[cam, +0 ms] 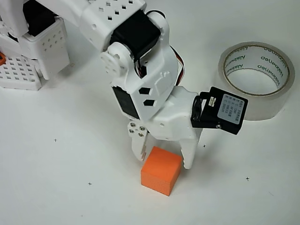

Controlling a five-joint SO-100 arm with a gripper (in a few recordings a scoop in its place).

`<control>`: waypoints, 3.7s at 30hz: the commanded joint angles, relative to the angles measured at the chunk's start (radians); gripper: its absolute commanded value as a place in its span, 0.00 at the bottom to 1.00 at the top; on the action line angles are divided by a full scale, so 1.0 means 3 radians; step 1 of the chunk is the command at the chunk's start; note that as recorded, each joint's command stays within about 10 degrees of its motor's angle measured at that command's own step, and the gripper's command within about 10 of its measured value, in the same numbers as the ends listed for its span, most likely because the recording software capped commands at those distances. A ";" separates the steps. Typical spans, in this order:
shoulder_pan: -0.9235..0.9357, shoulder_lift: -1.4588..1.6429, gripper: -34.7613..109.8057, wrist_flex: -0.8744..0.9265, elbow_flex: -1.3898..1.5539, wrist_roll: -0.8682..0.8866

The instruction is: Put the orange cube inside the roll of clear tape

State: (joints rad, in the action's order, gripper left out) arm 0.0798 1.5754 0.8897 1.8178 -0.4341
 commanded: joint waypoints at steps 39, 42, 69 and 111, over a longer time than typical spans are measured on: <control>-0.0005 -0.0005 0.33 -0.0015 -0.0343 -0.0143; -0.0082 0.0210 0.33 0.0020 -0.0327 -0.0128; -0.1094 0.0670 0.33 0.0920 -0.0951 0.0327; -0.2127 -0.0123 0.33 0.0941 -0.1800 0.0731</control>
State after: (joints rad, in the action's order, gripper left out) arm -0.5384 1.5125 1.1674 1.3652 -0.2132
